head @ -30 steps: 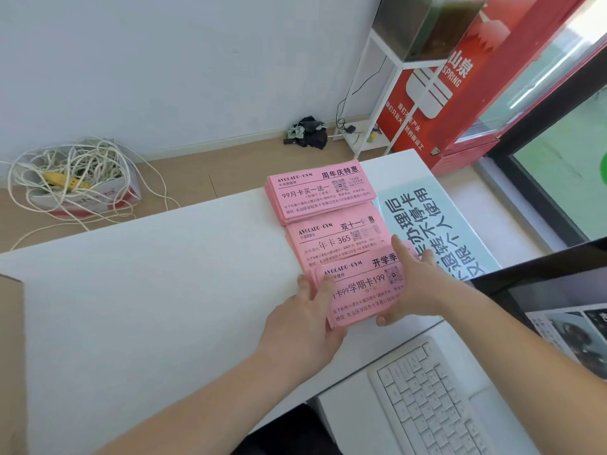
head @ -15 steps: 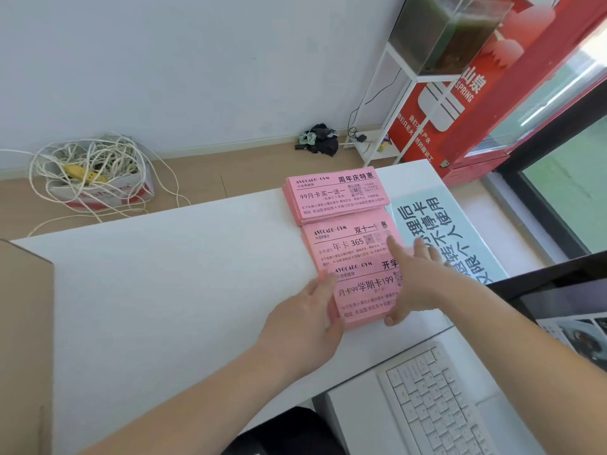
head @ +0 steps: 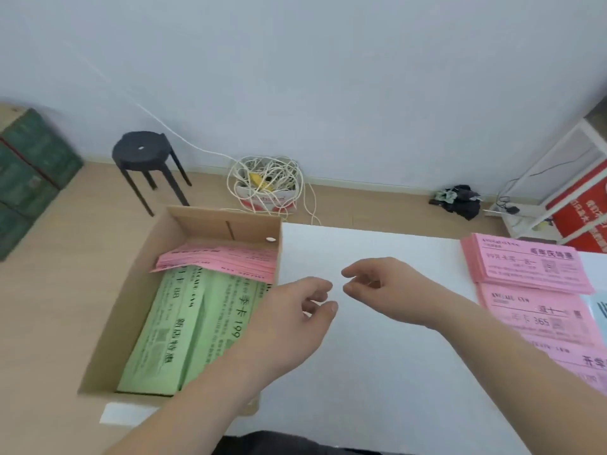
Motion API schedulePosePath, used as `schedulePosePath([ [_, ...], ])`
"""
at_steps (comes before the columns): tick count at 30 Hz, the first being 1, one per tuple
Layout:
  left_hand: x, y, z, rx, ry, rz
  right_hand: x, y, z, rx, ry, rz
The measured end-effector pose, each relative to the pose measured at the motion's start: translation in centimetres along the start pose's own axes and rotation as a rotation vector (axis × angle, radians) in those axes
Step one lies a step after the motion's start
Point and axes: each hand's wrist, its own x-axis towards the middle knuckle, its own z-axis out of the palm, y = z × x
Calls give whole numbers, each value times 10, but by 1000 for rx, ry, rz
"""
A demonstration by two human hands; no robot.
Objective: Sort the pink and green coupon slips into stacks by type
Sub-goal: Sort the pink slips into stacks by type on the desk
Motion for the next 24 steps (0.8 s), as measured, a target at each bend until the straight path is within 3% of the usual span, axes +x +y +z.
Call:
schedulePosePath([
  [7,-59,-70,-102,-96,147,-173,26,-87,90,203,197,-244],
  [11,-51,-107,-136,0,186,-204,42,-99,118,-19,398,-425],
  [17,22,-123,-169,426,263,148,72,-137,112,-349,251,-345],
  [24,70,-124,-184,755,-40,70,119,-160,113,-514,58,-131],
])
